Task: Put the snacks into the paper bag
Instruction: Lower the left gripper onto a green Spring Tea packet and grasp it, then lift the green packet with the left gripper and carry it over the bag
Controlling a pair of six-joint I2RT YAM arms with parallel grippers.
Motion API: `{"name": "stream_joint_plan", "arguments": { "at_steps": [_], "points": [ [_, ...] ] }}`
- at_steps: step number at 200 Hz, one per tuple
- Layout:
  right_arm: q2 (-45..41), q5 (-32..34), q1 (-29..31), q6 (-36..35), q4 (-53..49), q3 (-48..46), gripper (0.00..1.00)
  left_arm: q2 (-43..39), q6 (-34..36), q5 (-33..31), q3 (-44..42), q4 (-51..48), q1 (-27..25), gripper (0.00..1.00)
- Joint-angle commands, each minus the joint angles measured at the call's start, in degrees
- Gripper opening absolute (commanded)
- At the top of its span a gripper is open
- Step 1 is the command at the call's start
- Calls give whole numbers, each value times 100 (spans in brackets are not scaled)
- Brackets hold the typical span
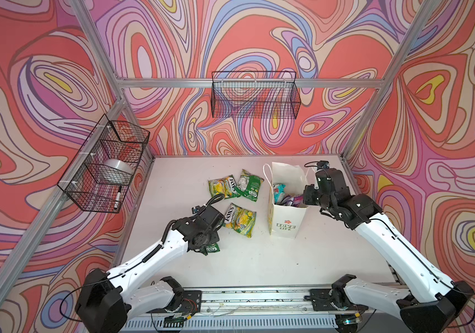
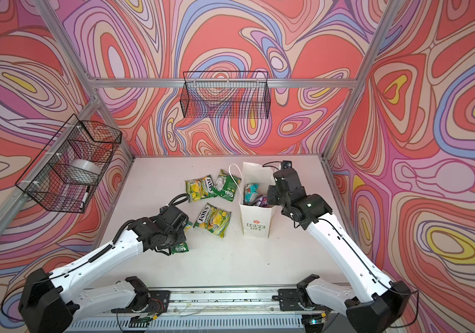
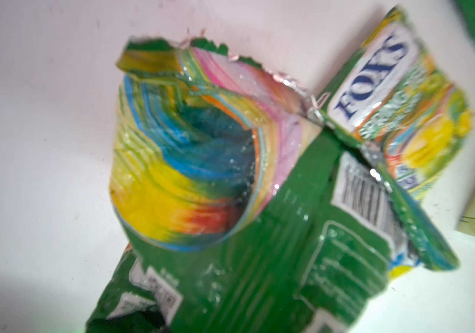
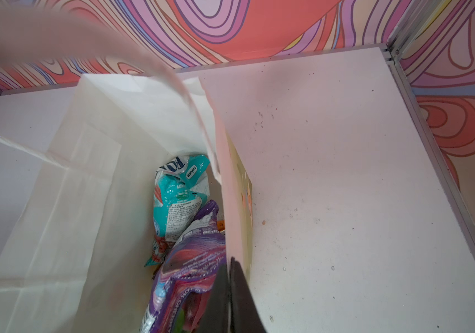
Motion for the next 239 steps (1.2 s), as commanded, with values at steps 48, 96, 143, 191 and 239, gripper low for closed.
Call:
{"name": "stream_joint_plan", "arguments": {
  "at_steps": [48,96,143,191,239],
  "points": [
    [-143,-42,-21,-27,-107,128,0,-142,1356,94,2853,-127,-13,27],
    [-180,-136,-15,39,-159,134,0,766,2184,449,4284,1356,-959,26],
    [-164,-301,-20,111,-104,195,0,2016,1429,2712,4794,3341,-1038,26],
    [-179,-315,-13,106,-195,289,0,3313,445,3907,5200,4695,-1181,26],
    [-232,-274,-16,104,-241,284,0,3833,329,3944,5125,4692,-1198,25]
  ]
}}
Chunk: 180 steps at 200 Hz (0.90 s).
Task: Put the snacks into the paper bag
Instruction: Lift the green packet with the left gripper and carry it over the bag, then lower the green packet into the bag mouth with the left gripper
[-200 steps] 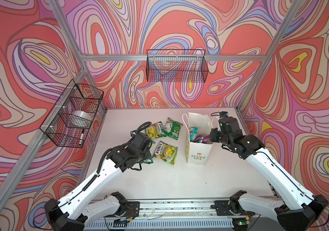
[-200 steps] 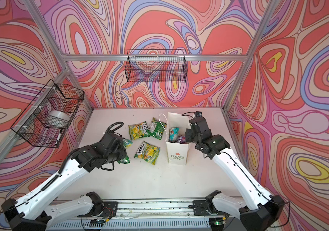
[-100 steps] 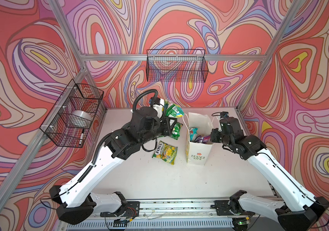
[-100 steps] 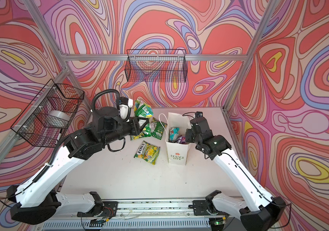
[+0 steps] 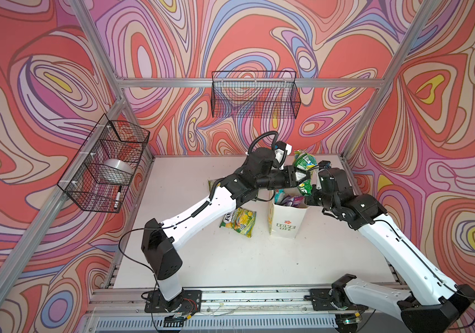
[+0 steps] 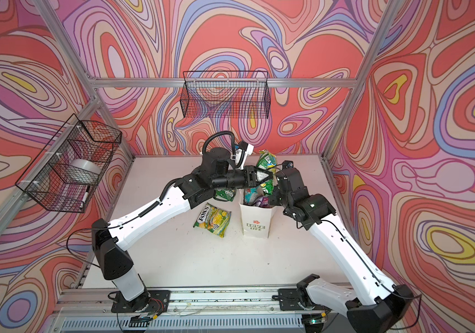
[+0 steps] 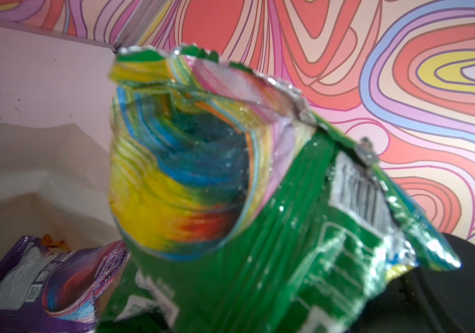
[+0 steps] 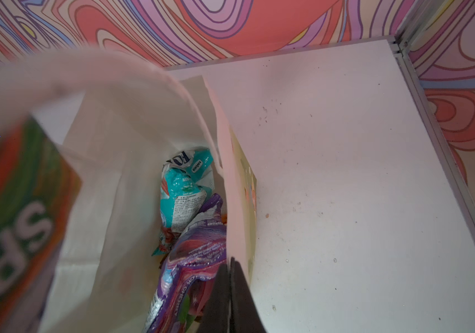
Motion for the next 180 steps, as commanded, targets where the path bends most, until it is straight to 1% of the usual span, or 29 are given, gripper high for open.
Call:
{"name": "stream_joint_plan", "arguments": {
  "at_steps": [1,28,44,74,92,122,140,149,152,162,180],
  "points": [
    [-145,-108,52,53,68,146,0,54,-89,144,179,394,-34,25],
    [-154,-116,45,57,81,142,0,89,-28,38,-59,299,72,26],
    [-154,-132,45,58,87,155,0,168,-69,17,-81,83,179,26],
    [-174,-110,45,65,71,136,0,183,-284,220,-292,188,432,25],
    [-192,-107,44,74,48,127,0,116,-252,262,-343,211,489,25],
    [-206,-138,49,79,61,133,0,318,-86,348,46,-235,489,25],
    [-206,-145,45,92,61,150,0,505,12,297,268,-583,440,25],
    [-206,-151,42,92,61,162,0,616,162,196,477,-827,383,25],
    [-202,-154,48,93,61,164,0,659,229,148,559,-1085,364,25],
    [-202,-154,43,92,50,166,0,784,431,3,831,-1503,301,25],
    [-200,-150,50,92,34,186,0,1001,706,-421,1311,-2258,186,25]
  ]
}}
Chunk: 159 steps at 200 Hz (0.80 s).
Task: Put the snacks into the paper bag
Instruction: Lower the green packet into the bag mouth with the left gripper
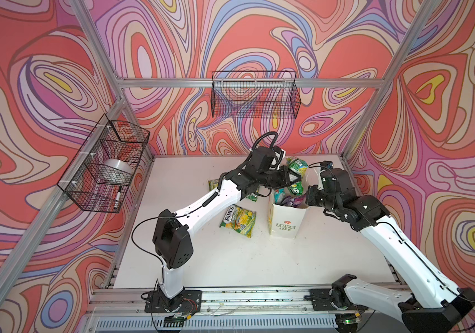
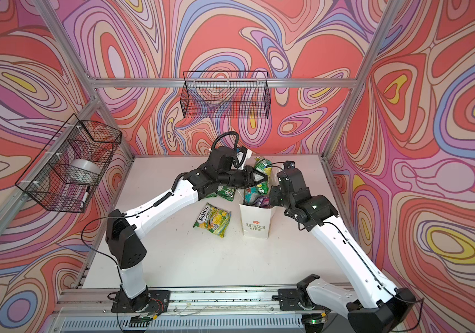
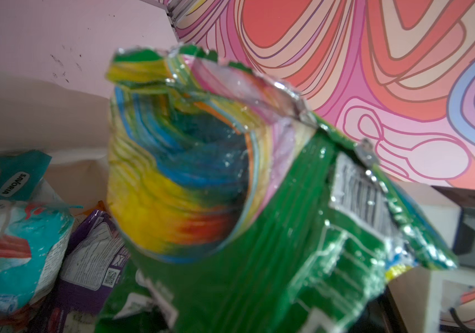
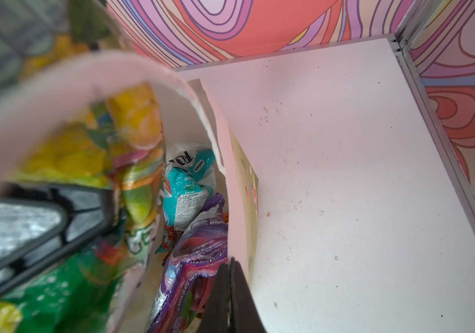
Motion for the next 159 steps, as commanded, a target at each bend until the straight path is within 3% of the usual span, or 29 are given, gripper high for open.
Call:
{"name": "stream_joint_plan", "arguments": {
  "at_steps": [1,29,49,63,72,75,78,81,159],
  "points": [
    [-107,-62,43,33,43,184,0,207,553,-498,653,-1080,-159,25],
    [-118,-26,38,33,29,193,0,449,652,-1174,1113,-1905,-287,29],
    [-115,2,38,33,20,220,0,526,729,-1233,1334,-2125,-359,40],
    [-99,27,37,22,14,250,0,486,798,-1238,1459,-2176,-402,54],
    [-101,79,41,22,8,265,0,411,824,-1115,1467,-2080,-428,69],
    [-99,98,37,20,1,277,0,383,834,-1076,1468,-2054,-422,78],
    [-97,116,41,24,-6,278,0,355,830,-1045,1467,-2032,-423,96],
    [-101,132,37,22,-2,285,0,322,836,-1027,1476,-2014,-426,100],
    [-75,171,39,-11,-14,377,0,-370,1074,-765,1655,-1771,-481,100]
  ]
}}
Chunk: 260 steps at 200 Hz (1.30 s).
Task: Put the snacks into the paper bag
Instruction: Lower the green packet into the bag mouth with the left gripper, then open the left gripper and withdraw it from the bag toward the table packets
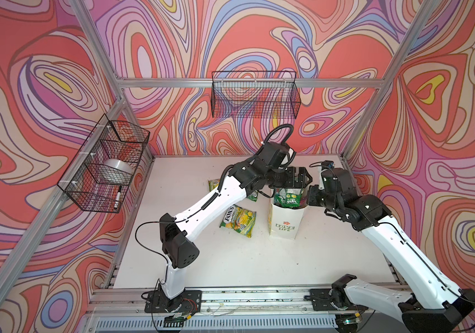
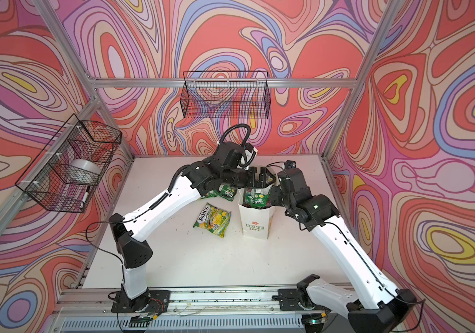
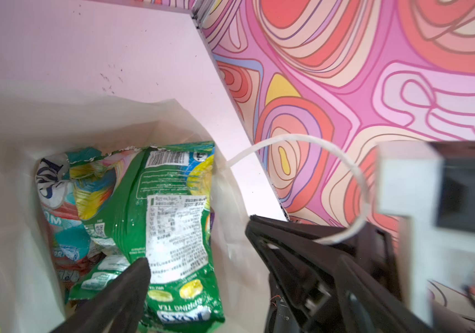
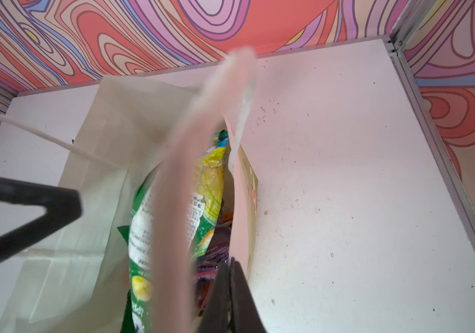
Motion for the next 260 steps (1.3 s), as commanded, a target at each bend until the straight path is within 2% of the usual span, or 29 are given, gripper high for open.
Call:
{"name": "stream_joint_plan", "arguments": {
  "at_steps": [1,39,74,88,105,122,147,167,203,242,260],
  "points": [
    [-66,96,31,-9,144,256,0,-339,188,154,198,158,-82,100],
    [-71,114,29,-20,128,275,0,58,284,180,384,-66,-160,98],
    [-76,79,22,-11,97,284,0,372,663,-513,576,-405,-216,100],
    [-68,87,22,-10,72,295,0,448,746,-596,601,-433,-215,100],
    [-71,102,25,-10,46,322,0,566,750,-733,690,-571,-219,88],
    [-54,114,29,-29,64,323,0,641,741,-958,720,-715,-217,72],
    [-9,112,33,-26,86,294,0,616,784,-934,761,-811,-216,69],
    [-8,143,24,-22,108,259,0,266,868,-681,822,-788,-218,71],
    [-167,115,27,-105,323,319,0,-787,1175,-420,536,-506,-216,84],
    [-56,-709,31,-39,808,619,0,-2135,1498,-1012,-735,126,-214,98],
    [-46,-487,25,-111,755,603,0,-2668,1738,-1665,-1275,77,-215,100]
  ]
}}
